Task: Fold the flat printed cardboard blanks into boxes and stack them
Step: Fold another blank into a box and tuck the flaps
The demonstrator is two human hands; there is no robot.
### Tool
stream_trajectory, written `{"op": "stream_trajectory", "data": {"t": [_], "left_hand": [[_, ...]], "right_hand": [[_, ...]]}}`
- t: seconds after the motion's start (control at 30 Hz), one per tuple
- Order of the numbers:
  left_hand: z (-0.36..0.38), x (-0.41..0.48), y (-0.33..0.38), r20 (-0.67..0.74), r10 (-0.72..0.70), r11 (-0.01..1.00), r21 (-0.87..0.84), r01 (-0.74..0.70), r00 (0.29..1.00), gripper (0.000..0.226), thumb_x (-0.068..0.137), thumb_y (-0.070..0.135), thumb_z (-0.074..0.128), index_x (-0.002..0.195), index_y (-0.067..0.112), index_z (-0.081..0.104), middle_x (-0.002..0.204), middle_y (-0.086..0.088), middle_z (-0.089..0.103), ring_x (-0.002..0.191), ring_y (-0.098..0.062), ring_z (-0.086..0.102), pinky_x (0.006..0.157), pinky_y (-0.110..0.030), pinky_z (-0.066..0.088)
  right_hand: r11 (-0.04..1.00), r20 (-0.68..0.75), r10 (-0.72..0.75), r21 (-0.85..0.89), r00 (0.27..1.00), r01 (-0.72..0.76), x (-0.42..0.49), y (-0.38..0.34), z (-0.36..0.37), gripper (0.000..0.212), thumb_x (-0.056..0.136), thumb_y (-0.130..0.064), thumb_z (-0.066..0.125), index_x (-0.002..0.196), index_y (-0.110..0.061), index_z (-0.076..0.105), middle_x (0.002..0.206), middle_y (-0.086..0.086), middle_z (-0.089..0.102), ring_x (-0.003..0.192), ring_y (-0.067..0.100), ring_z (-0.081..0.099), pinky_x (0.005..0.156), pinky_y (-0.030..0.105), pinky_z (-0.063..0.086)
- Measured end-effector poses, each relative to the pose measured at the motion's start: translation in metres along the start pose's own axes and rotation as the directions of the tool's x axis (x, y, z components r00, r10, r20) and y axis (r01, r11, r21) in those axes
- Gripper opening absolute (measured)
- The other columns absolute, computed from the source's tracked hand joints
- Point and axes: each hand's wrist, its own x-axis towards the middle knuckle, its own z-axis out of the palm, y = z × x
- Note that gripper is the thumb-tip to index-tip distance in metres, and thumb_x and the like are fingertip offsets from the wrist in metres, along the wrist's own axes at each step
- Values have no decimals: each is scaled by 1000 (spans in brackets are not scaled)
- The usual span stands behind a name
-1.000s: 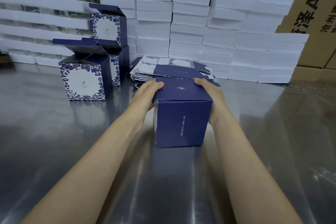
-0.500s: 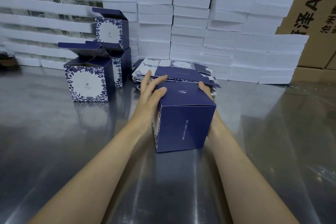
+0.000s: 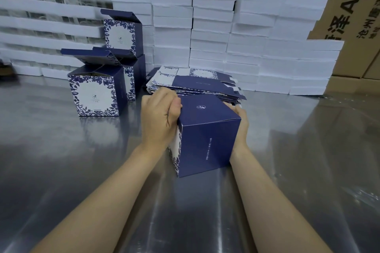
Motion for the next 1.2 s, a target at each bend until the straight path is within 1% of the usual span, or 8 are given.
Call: {"op": "stream_trajectory", "data": {"t": [0.07,0.13,0.2,0.33,0.5,0.8,0.97,1.2], "left_hand": [[1,0,0,-70,16,985,173,-4,997,46,100,22,34,65,3,57,73,-4,57,64,-24,52,69,-33,28],[1,-1,6,-94,55,953,301,-25,994,52,104,27,31,67,4,59,75,-4,58,65,-19,49,70,-27,23],[2,0,9,-73,109,912,403,-71,991,51,105,32,32,69,6,59,78,-5,59,69,-17,46,70,-26,21],[11,0,14,52,99,805,584,-111,994,36,100,33,44,77,12,62,88,-4,62,76,-25,54,69,-32,26],[17,-11,14,142,-19,865,499,-55,990,17,90,16,64,106,15,70,103,-4,63,97,-26,56,85,-38,23],[6,-3,21,120,8,944,327,-47,993,8,90,20,66,88,16,73,83,2,59,84,-19,51,80,-36,21],[11,1,16,127,-52,963,268,16,991,8,90,23,66,86,19,73,82,5,59,84,-17,51,80,-33,20],[23,-13,14,77,-155,967,217,135,985,16,97,24,56,94,15,70,125,-4,54,117,-20,43,99,-36,23]], "right_hand": [[993,-219,-53,91,974,74,4,0,-2,26,91,-23,47,86,-12,71,93,10,71,83,24,64,81,31,49],[968,-492,-221,-9,842,249,2,-2,-7,29,89,-13,43,71,-16,66,66,4,63,62,19,56,62,27,45],[921,-588,-364,-116,722,371,0,-2,-7,32,88,-10,40,66,-19,60,57,2,54,56,17,49,56,29,41],[749,-245,-663,-230,708,622,-13,9,9,24,89,-16,41,79,-18,62,71,2,58,67,18,54,63,30,43],[358,196,-860,-429,472,830,-21,22,24,31,98,-16,38,108,-7,66,114,-2,63,112,17,53,100,28,40],[266,342,-855,-353,389,897,-20,28,24,30,98,-13,39,93,0,66,103,10,59,104,22,54,95,30,41],[324,292,-826,-454,482,830,-19,30,33,31,97,-15,39,93,-1,67,104,3,52,101,23,53,91,15,35],[408,249,-803,-432,542,804,-21,29,37,35,96,-17,35,90,-3,66,106,3,52,107,13,49,95,19,36]]}}
